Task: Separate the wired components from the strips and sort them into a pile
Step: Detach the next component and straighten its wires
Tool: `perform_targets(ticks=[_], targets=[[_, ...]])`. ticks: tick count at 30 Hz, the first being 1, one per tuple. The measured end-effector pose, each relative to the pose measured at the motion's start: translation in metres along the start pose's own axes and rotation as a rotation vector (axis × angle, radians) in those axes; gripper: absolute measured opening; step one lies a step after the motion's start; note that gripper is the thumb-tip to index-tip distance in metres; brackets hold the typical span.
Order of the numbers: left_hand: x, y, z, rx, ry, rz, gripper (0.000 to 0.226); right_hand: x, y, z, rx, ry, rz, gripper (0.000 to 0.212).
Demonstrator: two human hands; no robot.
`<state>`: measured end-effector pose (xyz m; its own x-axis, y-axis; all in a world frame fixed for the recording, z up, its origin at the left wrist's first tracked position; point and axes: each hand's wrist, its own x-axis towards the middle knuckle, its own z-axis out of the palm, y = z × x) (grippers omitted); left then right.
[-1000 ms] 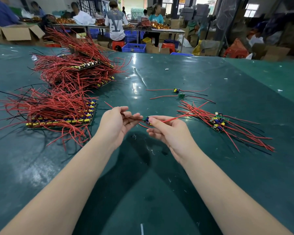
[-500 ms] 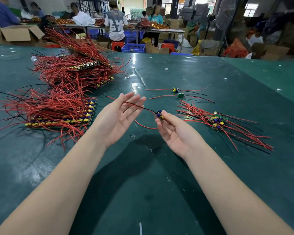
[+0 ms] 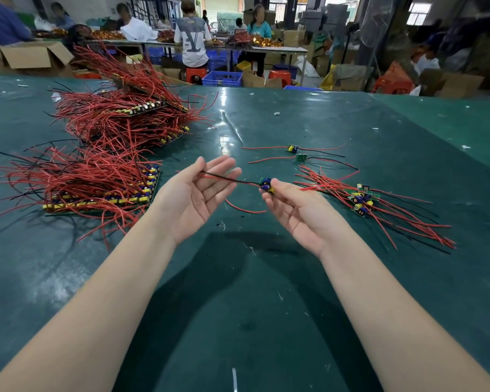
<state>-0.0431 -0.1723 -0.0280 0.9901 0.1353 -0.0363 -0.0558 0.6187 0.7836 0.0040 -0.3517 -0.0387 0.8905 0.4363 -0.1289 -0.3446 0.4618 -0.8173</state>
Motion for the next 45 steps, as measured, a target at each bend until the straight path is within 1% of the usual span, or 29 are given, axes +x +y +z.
perform_targets(ticks=[3, 6, 9, 11, 13, 15, 17, 19, 21, 26, 31, 36, 41, 45], targets=[[0.002, 0.003, -0.005, 0.027, 0.1, 0.021, 0.039, -0.001, 0.005, 0.003, -0.146, -0.076, -0.088, 0.008], [0.003, -0.001, -0.004, 0.127, 0.197, 0.11, 0.037, -0.004, 0.008, 0.005, -0.274, -0.112, -0.129, 0.009], [0.003, -0.005, -0.001, 0.133, 0.271, 0.192, 0.036, -0.006, 0.012, 0.009, -0.282, -0.102, -0.13, 0.008], [0.003, -0.006, 0.002, 0.034, 0.255, 0.19, 0.037, -0.007, 0.017, 0.013, -0.186, -0.052, -0.117, 0.009], [0.003, -0.008, 0.008, -0.039, 0.198, 0.149, 0.041, -0.007, 0.021, 0.016, -0.078, 0.01, -0.086, 0.01], [0.002, -0.013, 0.014, 0.013, 0.14, 0.118, 0.039, -0.007, 0.023, 0.017, -0.009, 0.046, -0.054, 0.011], [0.001, -0.021, 0.017, 0.107, 0.075, 0.131, 0.025, -0.008, 0.023, 0.017, 0.042, 0.059, -0.035, 0.014], [-0.001, -0.028, 0.018, 0.172, 0.034, 0.156, 0.02, -0.007, 0.021, 0.017, 0.069, 0.073, -0.036, 0.019], [-0.003, -0.031, 0.017, 0.202, 0.04, 0.175, 0.019, -0.007, 0.021, 0.016, 0.048, 0.077, -0.053, 0.019], [-0.004, -0.034, 0.018, 0.183, 0.11, 0.217, 0.016, -0.006, 0.026, 0.017, -0.046, 0.075, -0.121, 0.009], [-0.005, -0.031, 0.017, 0.187, 0.179, 0.234, 0.013, -0.006, 0.029, 0.02, -0.128, 0.047, -0.153, 0.008], [-0.003, -0.027, 0.015, 0.084, 0.162, 0.197, 0.018, -0.006, 0.03, 0.019, -0.093, 0.074, -0.123, 0.004], [0.0, -0.025, 0.013, 0.108, 0.158, 0.156, 0.022, -0.005, 0.031, 0.019, -0.045, 0.086, -0.093, 0.005], [0.001, -0.023, 0.01, 0.183, 0.11, 0.189, 0.02, -0.006, 0.028, 0.016, -0.021, 0.091, -0.088, 0.006]])
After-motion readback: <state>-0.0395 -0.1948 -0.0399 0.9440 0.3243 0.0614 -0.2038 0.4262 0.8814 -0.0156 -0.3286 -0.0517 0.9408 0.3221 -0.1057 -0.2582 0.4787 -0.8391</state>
